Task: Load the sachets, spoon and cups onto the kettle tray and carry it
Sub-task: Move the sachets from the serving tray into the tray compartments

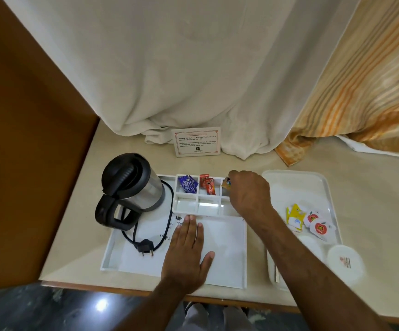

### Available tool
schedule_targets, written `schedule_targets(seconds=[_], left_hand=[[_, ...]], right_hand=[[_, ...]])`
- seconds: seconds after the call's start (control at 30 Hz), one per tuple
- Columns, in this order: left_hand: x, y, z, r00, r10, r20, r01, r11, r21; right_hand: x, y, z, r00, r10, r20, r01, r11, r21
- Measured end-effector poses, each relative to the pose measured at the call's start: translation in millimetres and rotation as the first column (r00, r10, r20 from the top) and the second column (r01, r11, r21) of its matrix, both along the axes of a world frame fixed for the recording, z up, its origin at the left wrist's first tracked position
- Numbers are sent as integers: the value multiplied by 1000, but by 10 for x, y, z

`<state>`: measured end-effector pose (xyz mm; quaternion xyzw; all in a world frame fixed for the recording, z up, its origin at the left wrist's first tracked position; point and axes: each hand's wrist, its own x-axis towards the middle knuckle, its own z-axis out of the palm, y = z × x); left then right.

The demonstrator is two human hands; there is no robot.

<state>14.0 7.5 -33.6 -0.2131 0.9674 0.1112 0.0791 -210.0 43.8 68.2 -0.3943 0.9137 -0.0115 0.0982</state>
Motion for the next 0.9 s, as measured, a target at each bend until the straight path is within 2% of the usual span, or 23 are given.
schedule_targets(seconds=[0.07,0.17,0.27,0.37,0.43,0.5,0.57,0.6,0.63,0.67,0.7,0.73,0.8,0.9], left_hand=[[0,-3,-3,1000,3,1,-3,1000,-1],[-5,-8,-11,1000,3,-5,-3,1000,8],[3,-5,-21,1000,6,-11,-6,1000,4],[8,0,-41,1000,8,-26,-8,1000,4],[10,2,-57,999,12,-31,-12,1000,5],[17,3,-71,999,3,-37,-3,1000,7],[24,-5,-86,999,-9,-46,9,1000,5],[26,-12,-94,999,-13,-48,13,1000,2],[24,-14,-102,999,-17,-50,17,1000,-1],[21,-15,-110,999,-20,-49,20,1000,-4],[20,-19,-116,999,-23,-46,22,1000,-7],[18,-16,-118,999,-24,-37,24,1000,-7],[22,-20,-121,999,-20,-28,20,1000,-3],[29,-18,-127,999,-19,-37,19,1000,6]], right_hand=[[29,-11,-65,999,-31,-23,31,1000,2],[91,-40,-180,1000,9,-21,-9,999,35],[115,17,-294,997,76,-8,-76,996,-35],[112,163,-352,979,122,-161,-141,984,-111],[98,277,-358,977,55,-206,-101,971,-217],[4,431,-315,993,-50,-105,11,937,-349],[-165,668,-256,993,-113,-39,90,918,-386],[-287,815,-242,991,-125,-54,100,938,-331],[-427,982,-237,989,-118,-90,99,976,-192],[-549,1148,-235,988,-100,-119,102,995,14],[-643,1287,-236,989,-84,-123,109,972,210],[-707,1407,-246,991,-88,-104,118,934,336],[-757,1510,-287,994,-100,-38,107,917,384],[-750,1445,-327,997,-62,43,45,946,321]])
